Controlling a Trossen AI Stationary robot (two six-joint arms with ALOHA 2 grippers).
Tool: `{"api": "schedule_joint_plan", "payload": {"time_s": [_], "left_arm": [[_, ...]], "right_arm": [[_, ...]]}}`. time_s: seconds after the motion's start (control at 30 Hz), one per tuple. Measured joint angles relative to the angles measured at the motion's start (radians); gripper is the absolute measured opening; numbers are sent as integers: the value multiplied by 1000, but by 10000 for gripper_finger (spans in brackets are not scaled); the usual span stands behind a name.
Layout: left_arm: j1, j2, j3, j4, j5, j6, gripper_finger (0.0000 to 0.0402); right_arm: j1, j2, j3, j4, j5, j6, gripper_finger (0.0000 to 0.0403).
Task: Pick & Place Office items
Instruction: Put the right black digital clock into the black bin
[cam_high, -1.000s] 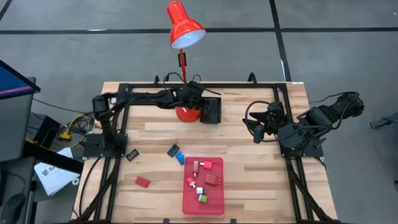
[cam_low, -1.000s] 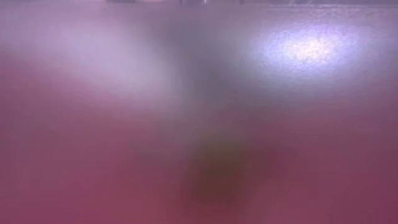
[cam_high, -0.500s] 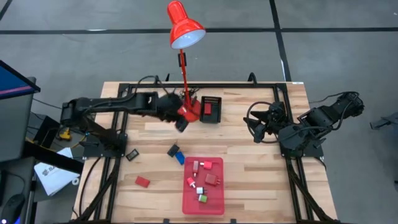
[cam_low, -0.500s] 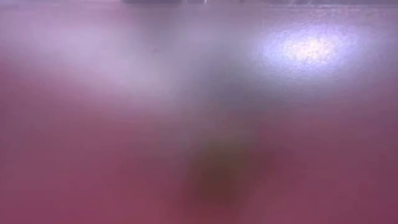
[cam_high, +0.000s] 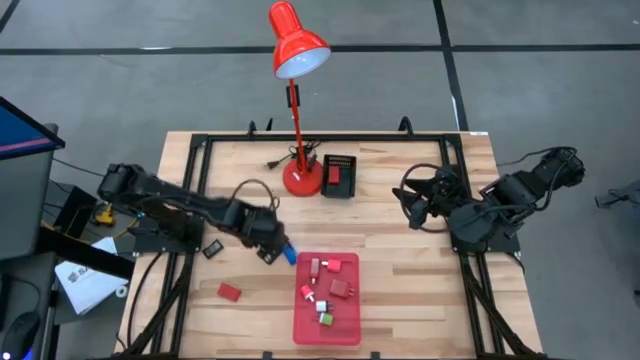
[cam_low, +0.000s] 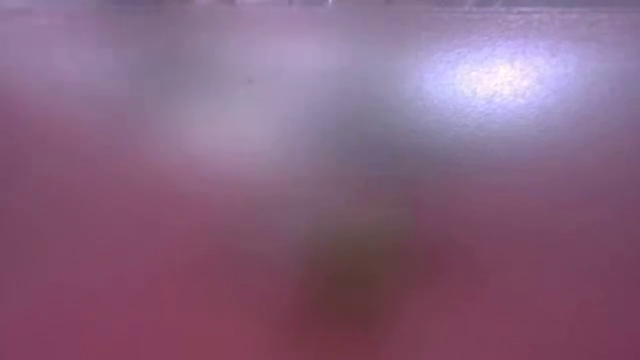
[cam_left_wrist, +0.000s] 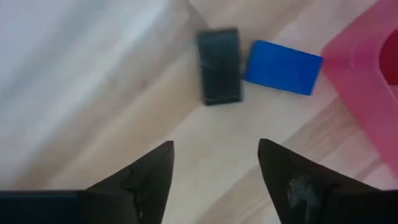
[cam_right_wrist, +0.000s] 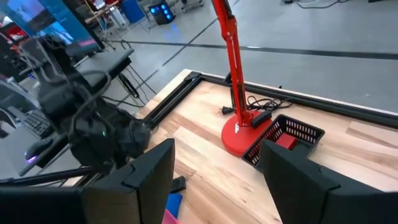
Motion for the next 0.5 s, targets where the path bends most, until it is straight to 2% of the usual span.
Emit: {"api": "schedule_joint_plan", "payload": {"time_s": [0.2,0.5], "left_arm": [[-55,-2,-114,202,2,-131,277],[-50,26,-180,311,-59,-133,313]], "right_arm": [[11,0,0,0,14,10,229],[11,0,0,3,14,18,229]]}}
